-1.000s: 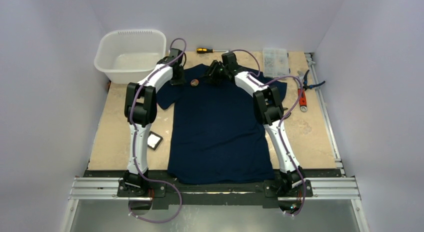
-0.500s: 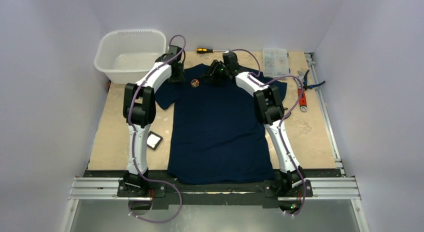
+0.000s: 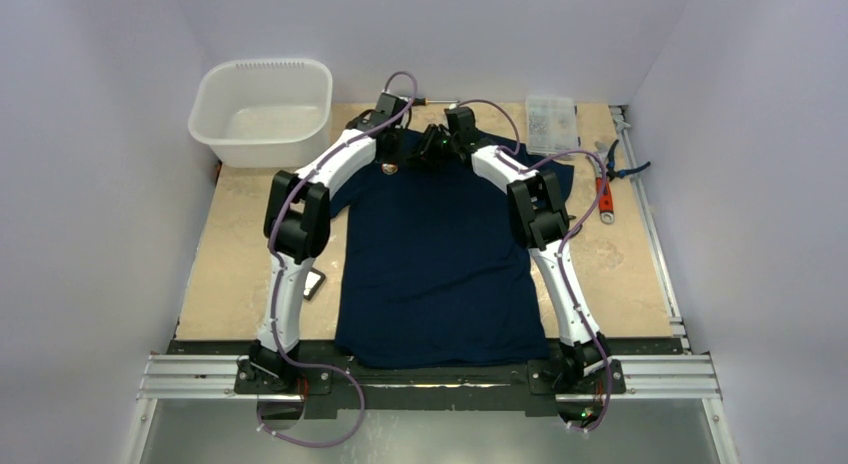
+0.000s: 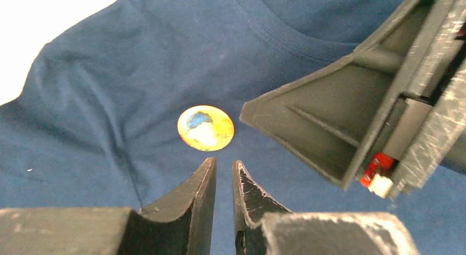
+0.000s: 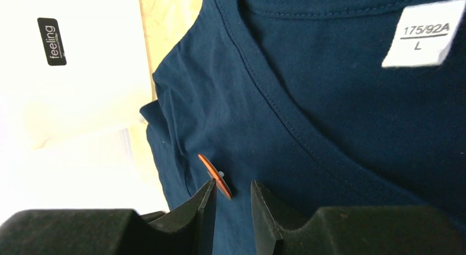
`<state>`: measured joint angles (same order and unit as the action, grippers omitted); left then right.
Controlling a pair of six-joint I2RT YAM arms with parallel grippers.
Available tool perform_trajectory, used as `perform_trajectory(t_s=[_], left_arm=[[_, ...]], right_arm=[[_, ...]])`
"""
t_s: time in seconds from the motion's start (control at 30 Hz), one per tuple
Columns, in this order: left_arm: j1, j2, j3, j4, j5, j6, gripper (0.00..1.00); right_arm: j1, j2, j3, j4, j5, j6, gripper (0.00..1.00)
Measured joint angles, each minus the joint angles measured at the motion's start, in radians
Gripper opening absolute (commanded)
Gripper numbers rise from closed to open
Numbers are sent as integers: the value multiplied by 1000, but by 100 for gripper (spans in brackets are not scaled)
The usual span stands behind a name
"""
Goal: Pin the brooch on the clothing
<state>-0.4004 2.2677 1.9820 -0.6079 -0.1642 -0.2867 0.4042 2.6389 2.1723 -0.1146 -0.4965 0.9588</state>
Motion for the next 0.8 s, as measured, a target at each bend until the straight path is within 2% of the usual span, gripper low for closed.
perform_trajectory(t_s=[0.23,0.47,0.8], left_arm=[[8,105,37,-30,-24,0,8],[21,122,43,-41,-64,-1,6],[53,134,65,-37,-63,-1,6]], right_arm=[[-1,-2,-2,2,-26,-24,25],[-3,-2,-2,3,-47,-34,14],[-5,-2,5,2,-48,-37,11]])
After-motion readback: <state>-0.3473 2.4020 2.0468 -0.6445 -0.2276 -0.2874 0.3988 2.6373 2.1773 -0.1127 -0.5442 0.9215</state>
